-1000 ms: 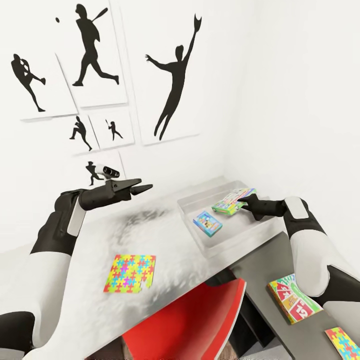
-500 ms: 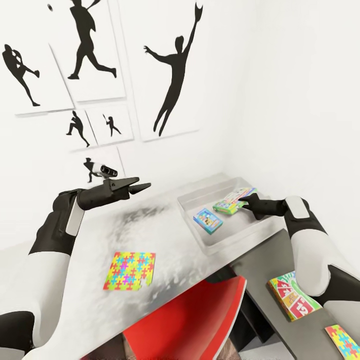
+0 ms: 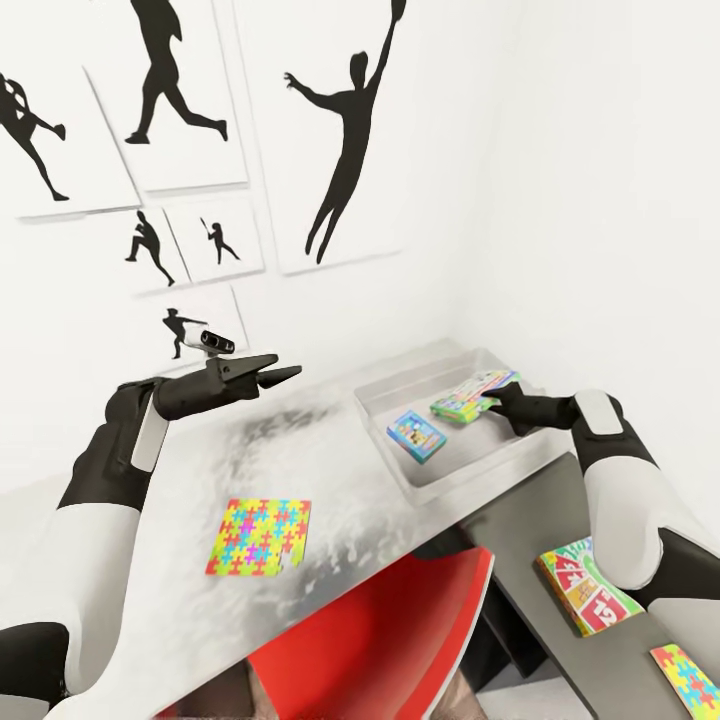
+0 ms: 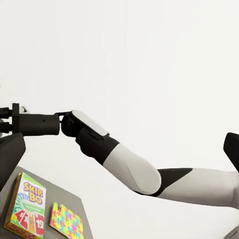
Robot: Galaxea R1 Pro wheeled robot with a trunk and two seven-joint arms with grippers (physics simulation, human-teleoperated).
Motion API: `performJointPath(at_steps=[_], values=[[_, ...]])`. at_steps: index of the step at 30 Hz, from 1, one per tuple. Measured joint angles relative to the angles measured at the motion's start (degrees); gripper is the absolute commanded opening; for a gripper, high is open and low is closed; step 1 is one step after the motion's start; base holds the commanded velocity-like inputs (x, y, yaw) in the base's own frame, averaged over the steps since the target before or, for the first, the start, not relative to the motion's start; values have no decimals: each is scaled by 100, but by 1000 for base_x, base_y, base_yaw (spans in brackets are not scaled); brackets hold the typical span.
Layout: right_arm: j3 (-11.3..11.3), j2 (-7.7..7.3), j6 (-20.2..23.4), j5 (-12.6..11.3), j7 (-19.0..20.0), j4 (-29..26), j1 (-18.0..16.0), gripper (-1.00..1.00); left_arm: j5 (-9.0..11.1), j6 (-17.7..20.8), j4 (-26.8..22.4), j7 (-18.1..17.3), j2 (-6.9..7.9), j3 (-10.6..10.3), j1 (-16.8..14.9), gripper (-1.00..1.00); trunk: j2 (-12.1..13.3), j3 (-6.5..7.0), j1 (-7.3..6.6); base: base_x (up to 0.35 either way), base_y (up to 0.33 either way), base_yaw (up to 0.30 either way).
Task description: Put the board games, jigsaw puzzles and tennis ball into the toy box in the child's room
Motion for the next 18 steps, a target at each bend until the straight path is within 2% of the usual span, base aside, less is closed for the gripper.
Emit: performJointPath(at_steps=[7,18], values=[[-3,18,-31,-12,-16,-239,-1,-100,7,0,0,-2,8,0,0,100,0,-53,0,0,0,0],[-3,12,-33,-11,-17,-274,-4,-100,8,0,0,-9,9,0,0,100,-1,-59,0,0,0,0]])
